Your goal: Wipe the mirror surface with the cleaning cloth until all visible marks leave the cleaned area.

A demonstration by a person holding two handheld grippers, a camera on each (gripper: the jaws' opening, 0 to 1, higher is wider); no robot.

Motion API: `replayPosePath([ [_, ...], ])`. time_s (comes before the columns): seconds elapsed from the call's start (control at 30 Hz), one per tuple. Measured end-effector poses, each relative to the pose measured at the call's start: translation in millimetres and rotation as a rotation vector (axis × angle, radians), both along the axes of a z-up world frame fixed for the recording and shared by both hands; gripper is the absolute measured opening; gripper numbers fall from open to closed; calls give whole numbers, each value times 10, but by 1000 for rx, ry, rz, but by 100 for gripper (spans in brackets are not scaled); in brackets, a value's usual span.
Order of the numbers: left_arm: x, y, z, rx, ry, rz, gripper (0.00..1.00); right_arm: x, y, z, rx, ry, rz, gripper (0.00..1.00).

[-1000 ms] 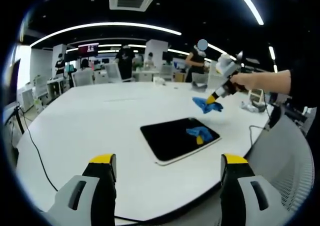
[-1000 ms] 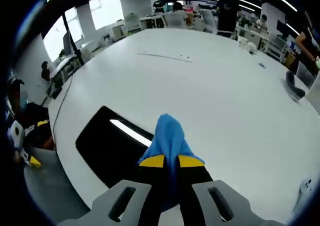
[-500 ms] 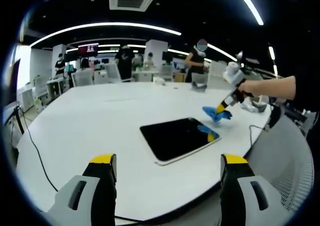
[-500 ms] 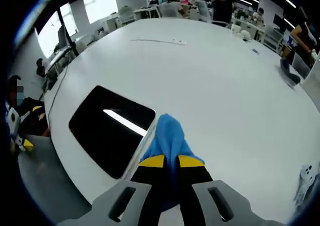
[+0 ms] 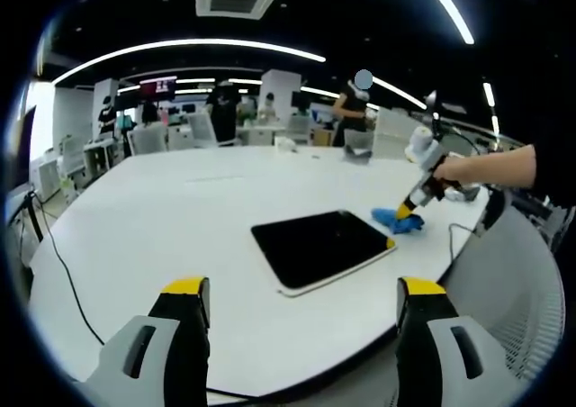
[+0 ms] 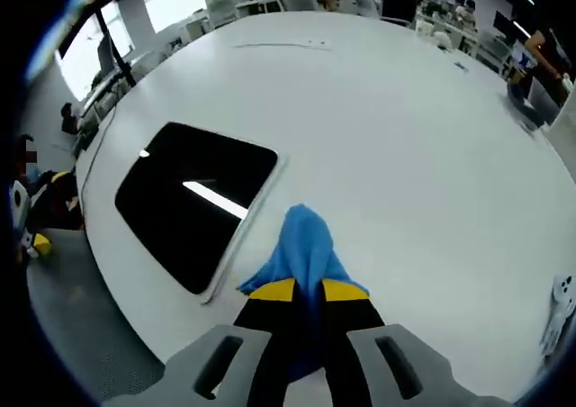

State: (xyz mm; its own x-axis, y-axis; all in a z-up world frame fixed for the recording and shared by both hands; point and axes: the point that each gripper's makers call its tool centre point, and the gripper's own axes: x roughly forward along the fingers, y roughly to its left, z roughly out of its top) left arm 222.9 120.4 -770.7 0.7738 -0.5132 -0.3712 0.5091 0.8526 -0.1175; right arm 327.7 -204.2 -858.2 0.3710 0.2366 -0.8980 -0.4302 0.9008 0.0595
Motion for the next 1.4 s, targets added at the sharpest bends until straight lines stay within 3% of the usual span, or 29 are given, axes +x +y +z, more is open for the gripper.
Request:
replayPosePath([
  [0.27,-3,3,-8,4,5,-1,85,-7,-23,71,31,-23,-32,17],
  [0.43,-4,-3,-9,6,7,-6,85,26,-83,355,65,-131,-59,22],
  [0.63,0,9,17,6,-9,0,86,-314,-80,703,154,-307,-64,31],
  [0.67,-1,7,20,6,-10,-1,86,-385,-77,744,167,-335,-74,35],
  [0.73,-11,4,34,4,-13,-1,87,-610,-8,813,191,-388,-66,53],
  [0.8,-22,5,50,-2,-16,3,89,-803,29,873,167,-472,-75,78],
  [0.87,-28,-2,100,-10,-36,7,94,-981,21,883,112,-531,-93,93],
  [0.9,-40,-19,137,-17,-48,8,100,-1091,23,856,90,-541,-112,96],
  [1.0,-84,-79,201,-22,-77,3,99,-1251,105,761,113,-555,-190,100],
  [1.03,-86,-91,210,-20,-83,3,99,-1255,120,739,128,-574,-240,100],
  [1.07,-83,-101,210,-11,-90,1,99,-1140,150,802,172,-642,-307,100],
  [1.1,-88,-102,186,-2,-87,6,99,-1156,224,787,213,-595,-290,100],
  [1.13,-79,-59,153,15,-77,25,99,-1152,188,775,178,-577,-272,100],
  [1.17,-36,-7,185,-13,-81,77,99,-1159,171,772,152,-586,-262,100],
  [1.2,-47,-40,185,-2,-87,51,99,-1133,154,813,133,-612,-247,100],
  [1.3,-49,-18,155,16,-80,57,99,-1132,208,750,183,-567,-238,100],
  [1.4,-44,-18,183,10,-98,58,99,-1111,178,749,171,-578,-231,100],
])
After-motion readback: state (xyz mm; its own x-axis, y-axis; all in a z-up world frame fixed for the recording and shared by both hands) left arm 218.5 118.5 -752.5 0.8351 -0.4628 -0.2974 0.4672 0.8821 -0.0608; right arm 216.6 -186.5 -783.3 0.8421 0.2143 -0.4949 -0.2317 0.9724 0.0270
